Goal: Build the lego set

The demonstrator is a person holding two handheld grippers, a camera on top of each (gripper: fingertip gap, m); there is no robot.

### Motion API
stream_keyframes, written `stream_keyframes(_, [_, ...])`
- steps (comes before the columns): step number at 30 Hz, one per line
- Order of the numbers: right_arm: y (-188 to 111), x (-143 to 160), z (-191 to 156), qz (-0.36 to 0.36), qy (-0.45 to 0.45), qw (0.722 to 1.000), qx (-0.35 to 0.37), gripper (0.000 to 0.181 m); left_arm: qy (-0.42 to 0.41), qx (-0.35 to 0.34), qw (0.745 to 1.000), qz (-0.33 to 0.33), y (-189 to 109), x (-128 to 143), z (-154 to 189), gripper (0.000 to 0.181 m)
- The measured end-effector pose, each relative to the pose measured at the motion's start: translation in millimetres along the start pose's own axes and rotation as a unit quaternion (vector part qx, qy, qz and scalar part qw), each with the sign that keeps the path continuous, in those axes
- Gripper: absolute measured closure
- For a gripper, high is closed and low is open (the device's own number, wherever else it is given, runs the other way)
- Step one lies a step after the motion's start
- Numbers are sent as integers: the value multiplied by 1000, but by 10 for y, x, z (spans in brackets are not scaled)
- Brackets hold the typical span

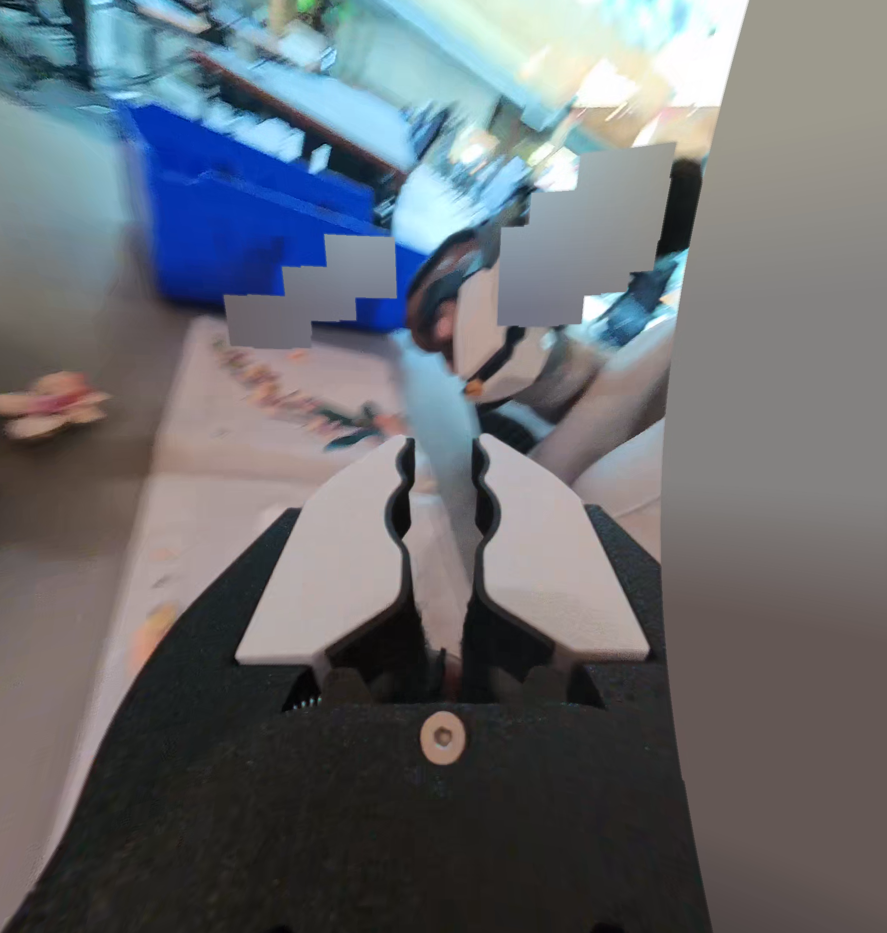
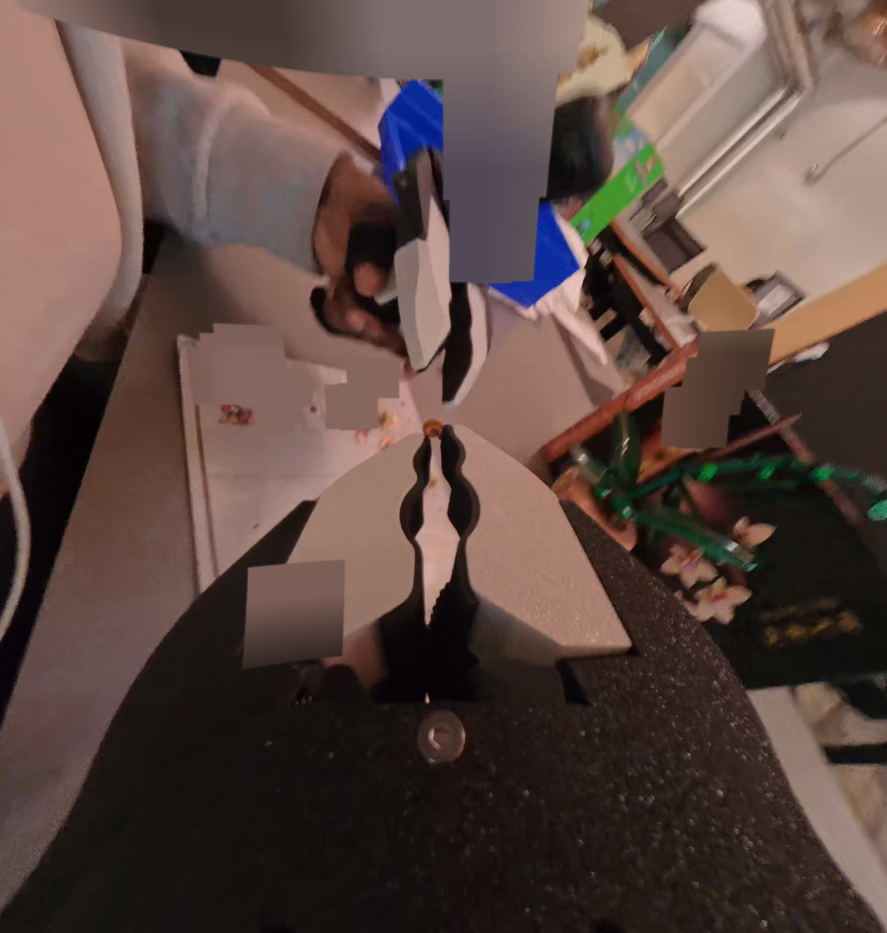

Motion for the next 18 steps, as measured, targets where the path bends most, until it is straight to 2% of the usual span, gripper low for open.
stream_keyframes(3, [40,252,-167,-44,65,997,-22,177,38,-107,990,-89,-55,202,-64,161])
stream_keyframes(8, [200,492,-389,-83,140,986,-47,177,45,-150,964,-216,250,556,-144,162])
stream_keyframes(13, [257,533,-421,-73,173,980,-61,177,62,-202,942,-260,428,685,-214,163])
stream_keyframes(18, [289,606,-413,-88,210,971,-76,177,77,-216,938,-259,446,692,-235,171])
Point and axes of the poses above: each gripper's, where its closed fingertips meet, y out along the fingers, x out of its underside, z = x × y across the jaws, the point moved 7 cm from there along -y, back along the fingers, and after that the axes turned 6 degrees about -z, right-handed, at the moved point
